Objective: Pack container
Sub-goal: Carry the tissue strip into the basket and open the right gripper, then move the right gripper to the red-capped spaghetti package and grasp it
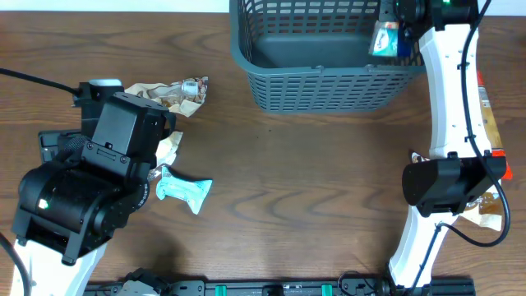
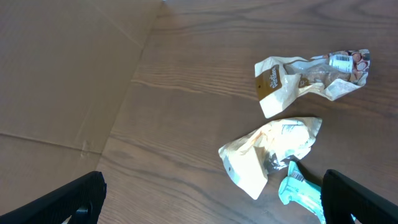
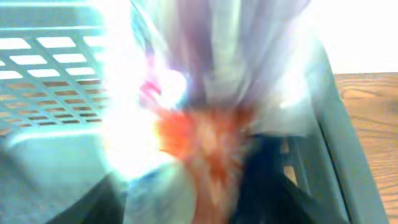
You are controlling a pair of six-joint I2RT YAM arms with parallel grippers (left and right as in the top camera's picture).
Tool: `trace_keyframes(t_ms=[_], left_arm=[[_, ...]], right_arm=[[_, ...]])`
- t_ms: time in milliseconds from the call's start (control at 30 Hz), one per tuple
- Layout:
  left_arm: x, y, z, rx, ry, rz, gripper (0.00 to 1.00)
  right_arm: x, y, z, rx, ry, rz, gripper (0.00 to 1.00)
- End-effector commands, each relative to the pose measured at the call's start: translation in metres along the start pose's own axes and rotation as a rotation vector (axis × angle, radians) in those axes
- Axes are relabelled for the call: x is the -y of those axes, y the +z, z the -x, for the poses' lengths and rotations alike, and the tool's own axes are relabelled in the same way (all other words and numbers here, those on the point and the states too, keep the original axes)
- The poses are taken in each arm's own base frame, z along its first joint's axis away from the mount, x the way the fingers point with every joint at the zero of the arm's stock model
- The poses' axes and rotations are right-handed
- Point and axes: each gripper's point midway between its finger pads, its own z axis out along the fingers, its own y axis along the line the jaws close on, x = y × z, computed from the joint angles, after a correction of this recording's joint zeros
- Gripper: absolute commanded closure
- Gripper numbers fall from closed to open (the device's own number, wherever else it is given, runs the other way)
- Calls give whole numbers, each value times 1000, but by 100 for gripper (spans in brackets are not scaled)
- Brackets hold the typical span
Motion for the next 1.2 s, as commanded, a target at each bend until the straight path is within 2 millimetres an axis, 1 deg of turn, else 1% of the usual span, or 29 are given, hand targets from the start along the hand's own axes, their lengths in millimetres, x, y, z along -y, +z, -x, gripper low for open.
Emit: trace_keyframes(t_ms=[0,33,67,233,333,400,467,533,600,667,700,733,800,833,867,933,967,1000,1033,1100,1167], left_arm=[[-2,1,-1,-6,-5,6,1],[-2,1,-1,-7,-5,6,1],[-2,1,-1,-7,-5,6,1],[-2,1,-1,-7,-5,6,1],[-2,1,-1,-6,-5,6,1],[-2,1,-1,-7,-5,6,1],[-2,1,-1,-7,-5,6,1],[-2,1,-1,-7,-5,6,1],[-2,1,-1,-7,-5,6,1],[-2,1,-1,-7,-5,6,1],[-2,1,-1,-7,-5,6,1],[-2,1,-1,-7,-5,6,1],[-2,1,-1,-7,-5,6,1],[-2,1,-1,-7,-5,6,1],[-2,1,-1,-7,-5,6,1],[-2,1,-1,-6,-5,6,1],[-2,1,-1,-6,-5,6,1],[-2,1,-1,-6,-6,6,1],[-2,1,-1,-6,-6,6,1],[-2,1,-1,-6,-6,6,1],[-2,1,-1,-6,-6,6,1]], right_arm=[[2,-4,4,13,4,-6,39],[2,-4,4,14,4,-6,35],[2,-4,4,14,4,-6,34],[3,-4,6,21,5,-6,32],[4,-7,16,59,-12,-6,28],[5,-18,31,110,-15,-4,25],[7,-36,51,181,-16,-6,19],[19,-66,78,280,-7,-44,15],[45,-101,100,370,16,-122,13],[76,-136,112,432,56,-212,12],[92,-151,113,446,77,-254,12],[109,-165,110,448,94,-289,11],[138,-178,98,413,117,-336,6],[154,-180,87,374,127,-363,2],[167,-179,75,330,133,-383,1],[190,-172,43,200,135,-391,1],[195,-167,27,135,115,-364,1],[195,-160,10,60,75,-307,1],[192,-155,-8,-11,30,-228,1],[183,-148,-36,-113,-37,-77,1],[183,-145,-59,-188,-53,3,1]])
